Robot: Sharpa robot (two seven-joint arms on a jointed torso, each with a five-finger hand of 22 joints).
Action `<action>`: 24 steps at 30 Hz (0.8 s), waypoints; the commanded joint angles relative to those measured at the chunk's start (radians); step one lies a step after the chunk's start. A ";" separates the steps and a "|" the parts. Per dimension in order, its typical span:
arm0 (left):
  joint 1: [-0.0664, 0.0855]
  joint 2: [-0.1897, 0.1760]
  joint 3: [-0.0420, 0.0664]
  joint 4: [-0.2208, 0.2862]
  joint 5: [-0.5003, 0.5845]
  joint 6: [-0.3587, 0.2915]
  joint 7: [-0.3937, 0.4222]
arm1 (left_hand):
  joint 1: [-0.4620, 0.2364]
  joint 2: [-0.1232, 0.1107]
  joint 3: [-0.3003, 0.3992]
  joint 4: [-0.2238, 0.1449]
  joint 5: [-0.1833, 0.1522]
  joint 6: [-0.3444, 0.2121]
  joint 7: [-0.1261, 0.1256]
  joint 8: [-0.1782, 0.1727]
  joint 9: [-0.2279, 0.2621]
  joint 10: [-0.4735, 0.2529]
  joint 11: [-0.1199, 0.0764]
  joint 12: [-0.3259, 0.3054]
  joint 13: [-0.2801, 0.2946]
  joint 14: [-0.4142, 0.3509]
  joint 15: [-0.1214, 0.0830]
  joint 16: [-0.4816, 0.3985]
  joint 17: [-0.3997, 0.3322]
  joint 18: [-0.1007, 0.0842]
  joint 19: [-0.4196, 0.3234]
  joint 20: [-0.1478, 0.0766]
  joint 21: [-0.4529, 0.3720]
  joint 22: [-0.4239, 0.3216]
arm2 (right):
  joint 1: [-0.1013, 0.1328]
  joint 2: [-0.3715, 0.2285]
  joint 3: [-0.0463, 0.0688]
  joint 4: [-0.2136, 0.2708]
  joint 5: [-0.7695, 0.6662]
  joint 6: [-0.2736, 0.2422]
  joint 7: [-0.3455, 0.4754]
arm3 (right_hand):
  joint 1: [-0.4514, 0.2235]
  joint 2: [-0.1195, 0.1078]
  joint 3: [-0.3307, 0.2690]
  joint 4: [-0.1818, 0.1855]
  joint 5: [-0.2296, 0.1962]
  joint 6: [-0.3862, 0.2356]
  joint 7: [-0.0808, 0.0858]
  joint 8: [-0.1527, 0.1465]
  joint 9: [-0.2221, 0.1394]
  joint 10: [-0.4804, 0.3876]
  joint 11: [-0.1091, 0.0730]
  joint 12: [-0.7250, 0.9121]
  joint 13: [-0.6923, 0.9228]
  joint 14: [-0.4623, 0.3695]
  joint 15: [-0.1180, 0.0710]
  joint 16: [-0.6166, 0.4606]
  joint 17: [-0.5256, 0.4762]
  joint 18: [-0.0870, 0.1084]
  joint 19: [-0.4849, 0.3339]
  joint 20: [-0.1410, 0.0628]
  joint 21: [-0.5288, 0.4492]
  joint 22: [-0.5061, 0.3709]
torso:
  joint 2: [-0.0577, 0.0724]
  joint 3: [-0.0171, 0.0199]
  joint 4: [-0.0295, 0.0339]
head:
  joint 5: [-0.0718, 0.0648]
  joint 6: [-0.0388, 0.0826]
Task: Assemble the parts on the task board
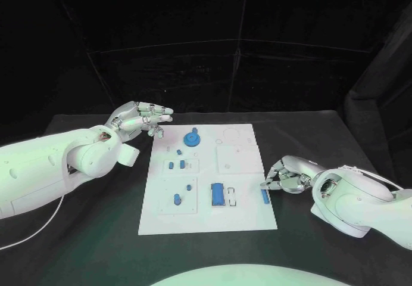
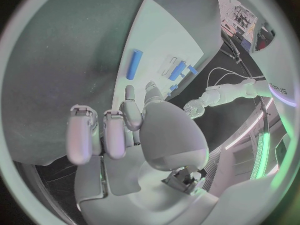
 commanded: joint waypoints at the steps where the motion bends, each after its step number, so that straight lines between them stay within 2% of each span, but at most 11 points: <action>1: 0.001 0.001 0.000 0.000 0.003 0.006 0.016 | 0.004 0.009 -0.005 0.001 0.006 -0.006 0.004 0.007 -0.001 -0.006 0.003 0.004 0.001 -0.005 -0.001 -0.003 -0.001 0.014 0.000 0.002 -0.006 -0.002 | 0.000 0.006 -0.001 -0.004 -0.051 0.076 -0.045 | -0.012 0.001 -0.008 0.003 -0.002 0.009 0.001 -0.007 0.002 0.009 0.001 0.005 0.003 0.073 0.002 0.004 0.092 -0.016 0.034 0.003 0.006 0.099 | -0.001 -0.0010 0.0001 | 0.000 -0.002; 4: 0.001 0.001 0.000 -0.001 0.003 0.006 0.016 | 0.004 0.009 -0.005 0.001 0.006 -0.006 0.004 0.007 -0.001 -0.006 0.003 0.004 0.001 -0.005 -0.001 -0.003 -0.001 0.014 0.000 0.002 -0.006 -0.002 | 0.000 0.010 -0.001 -0.003 -0.063 0.095 -0.057 | -0.013 0.000 -0.010 0.004 -0.003 0.010 0.000 -0.007 0.002 0.009 0.001 0.005 0.004 0.073 0.002 0.004 0.092 -0.016 0.035 0.003 0.007 0.101 | -0.001 -0.0011 0.0014 | 0.004 -0.001; 9: 0.001 0.001 0.000 -0.001 0.003 0.007 0.015 | 0.004 0.009 -0.005 0.001 0.006 -0.006 0.004 0.007 -0.001 -0.006 0.003 0.004 0.001 -0.005 -0.001 -0.003 -0.001 0.014 0.000 0.002 -0.006 -0.002 | 0.000 0.017 -0.001 -0.004 -0.077 0.131 -0.074 | -0.012 -0.002 -0.012 0.003 -0.003 0.012 -0.001 -0.006 0.003 0.010 0.001 0.007 0.006 0.073 0.002 0.005 0.093 -0.016 0.035 0.003 0.007 0.102 | -0.001 -0.0016 0.0011 | 0.002 -0.003; 18: 0.001 -0.001 -0.001 -0.001 0.003 0.008 0.013 | 0.004 0.009 -0.005 0.001 0.006 -0.006 0.004 0.007 -0.001 -0.006 0.003 0.004 0.001 -0.005 -0.001 -0.003 -0.001 0.014 0.000 0.002 -0.006 -0.002 | -0.001 0.030 -0.001 -0.007 -0.106 0.153 -0.083 | -0.002 -0.005 -0.015 -0.002 0.002 0.014 -0.002 -0.007 0.005 0.014 -0.001 0.019 0.016 0.073 0.001 0.005 0.094 -0.016 0.035 0.002 0.008 0.103 | -0.001 -0.0015 0.0013 | 0.001 -0.007; 24: 0.001 -0.001 -0.001 -0.002 0.003 0.009 0.012 | 0.004 0.009 -0.005 0.001 0.006 -0.006 0.004 0.007 -0.001 -0.006 0.003 0.004 0.001 -0.005 -0.001 -0.003 -0.001 0.014 0.000 0.002 -0.006 -0.002 | -0.001 0.049 -0.001 -0.011 -0.135 0.159 -0.085 | 0.045 0.001 -0.006 -0.031 0.006 0.015 -0.003 -0.010 0.009 0.016 -0.002 0.029 0.027 0.074 -0.001 0.008 0.098 -0.017 0.036 0.000 0.010 0.106 | 0.000 -0.0015 0.0013 | 0.002 -0.008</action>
